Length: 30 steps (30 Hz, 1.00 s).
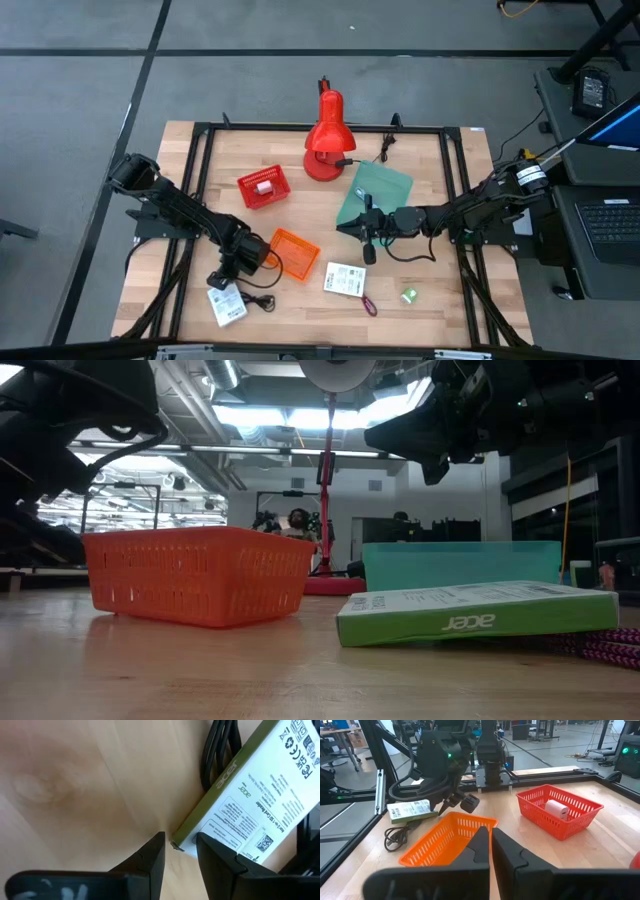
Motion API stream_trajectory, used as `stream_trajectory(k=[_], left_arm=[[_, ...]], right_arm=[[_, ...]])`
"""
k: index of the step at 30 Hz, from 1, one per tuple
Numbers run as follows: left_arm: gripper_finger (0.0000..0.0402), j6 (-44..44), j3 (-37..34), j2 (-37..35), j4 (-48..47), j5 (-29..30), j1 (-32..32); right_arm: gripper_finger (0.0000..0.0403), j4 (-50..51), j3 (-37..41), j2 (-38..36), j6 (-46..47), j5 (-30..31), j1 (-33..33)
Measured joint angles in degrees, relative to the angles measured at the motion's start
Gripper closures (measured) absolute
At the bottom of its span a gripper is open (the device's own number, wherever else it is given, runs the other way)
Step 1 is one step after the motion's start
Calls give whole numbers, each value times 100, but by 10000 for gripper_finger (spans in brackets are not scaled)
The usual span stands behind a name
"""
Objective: Pick and place items into bin
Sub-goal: Put the left white card reader box into the orange bin
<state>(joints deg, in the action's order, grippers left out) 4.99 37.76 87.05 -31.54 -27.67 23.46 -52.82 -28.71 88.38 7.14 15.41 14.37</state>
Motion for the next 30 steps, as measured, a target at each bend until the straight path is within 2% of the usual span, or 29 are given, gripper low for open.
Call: stream_trajectory(k=[6, 21, 30], left_arm=[[296, -133, 9, -11, 175, 220, -40], [296, -325, 7, -109, 71, 340, -684], [296, -163, 188, -303, -58, 289, -597]], right_arm=[[398, 0, 0, 0, 4, -1, 0], [398, 6, 0, 0, -1, 1, 0], [398, 48, 0, 0, -9, 1, 0]])
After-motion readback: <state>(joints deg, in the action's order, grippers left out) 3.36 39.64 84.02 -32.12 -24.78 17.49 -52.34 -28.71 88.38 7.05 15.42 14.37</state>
